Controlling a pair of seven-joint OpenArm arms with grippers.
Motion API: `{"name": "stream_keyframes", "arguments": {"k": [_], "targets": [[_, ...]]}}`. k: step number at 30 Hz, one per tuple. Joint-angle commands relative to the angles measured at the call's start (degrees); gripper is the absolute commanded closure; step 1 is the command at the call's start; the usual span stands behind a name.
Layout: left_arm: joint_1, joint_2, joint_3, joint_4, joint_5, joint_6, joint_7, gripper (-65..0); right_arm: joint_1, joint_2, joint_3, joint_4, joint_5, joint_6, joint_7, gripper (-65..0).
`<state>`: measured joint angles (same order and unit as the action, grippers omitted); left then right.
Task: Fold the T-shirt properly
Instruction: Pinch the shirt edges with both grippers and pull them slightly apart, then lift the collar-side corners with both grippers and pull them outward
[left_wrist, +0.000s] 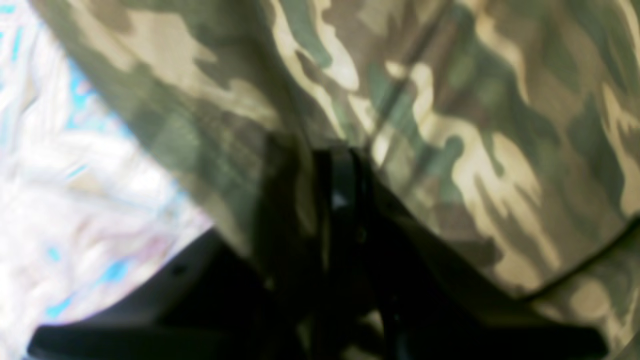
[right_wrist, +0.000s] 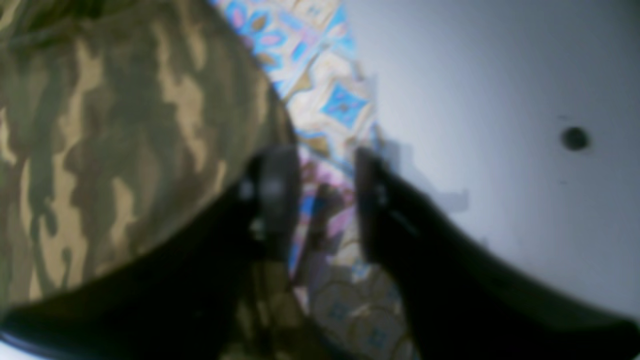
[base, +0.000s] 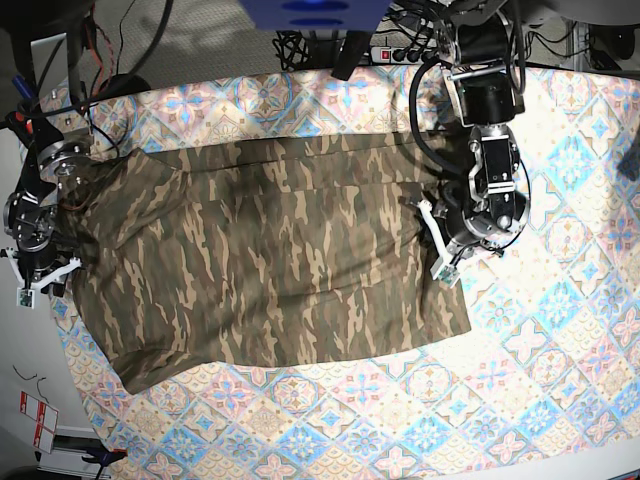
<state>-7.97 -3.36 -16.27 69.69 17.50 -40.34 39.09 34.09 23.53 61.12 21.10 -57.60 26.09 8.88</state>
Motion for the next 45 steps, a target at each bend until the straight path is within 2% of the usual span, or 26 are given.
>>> {"name": "stream_keyframes", "arguments": {"k": [1,4,7,9,12,14,16,20,24,32,37,45], "targets": [[-0.9,-0.6,-0.1,2.2,-0.4,0.3,0.2,-8.3,1.5,1.1,0.0,0.7,1.8,-0.2,1.7,-27.2],[-0.6,-2.2,-0.1,2.9,-0.4,0.3,2.0,-8.3,1.4,1.1,0.0,0.2,3.9,-0.2,1.7,-37.9],[0.0,-2.6,-0.2,2.9,-0.5,0.3,3.0,-8.3,1.1,1.2,0.0,-1.5,6.5,0.6,1.4,-42.5],[1.1,-2.7,-0.2,4.2,-0.5,0.3,2.9,-8.3,1.2,1.6,0.0,-4.7,7.4,3.0,1.5,-42.8],[4.4,-2.4,-0.2,10.4,-0.4,0.3,2.9,-8.4,1.2,2.6,0.0,-8.8,12.1,6.9,1.6,-42.8],[6.4,-2.3,-0.1,14.0,-0.4,0.3,3.0,-8.5,1.2,3.9,0.0,-10.4,14.7,7.8,1.4,-42.9],[7.7,-2.4,-0.1,15.7,-0.4,0.3,3.2,-8.5,1.2,4.0,-0.1,-11.1,15.2,7.8,1.6,-43.0],[9.5,-3.7,-0.1,19.1,-0.4,0.3,7.4,-8.5,1.3,4.1,-0.1,-11.0,15.2,7.5,1.6,-43.0],[13.6,-4.3,0.0,25.7,-1.0,0.3,7.9,-8.5,1.3,5.4,-0.2,-11.0,15.2,7.1,1.7,-43.1],[21.1,-5.9,-0.1,36.3,-1.2,0.3,8.0,-8.5,1.1,5.5,-0.4,-11.5,13.6,7.2,1.7,-43.1],[23.3,-5.6,-0.2,36.6,-0.9,0.3,8.0,-8.6,1.1,5.4,-0.3,-11.6,8.9,7.1,1.7,-43.1],[24.6,-1.8,-0.4,36.6,-0.4,0.3,8.0,-8.7,0.2,5.5,-0.4,-16.3,8.2,7.1,1.4,-43.1]]}}
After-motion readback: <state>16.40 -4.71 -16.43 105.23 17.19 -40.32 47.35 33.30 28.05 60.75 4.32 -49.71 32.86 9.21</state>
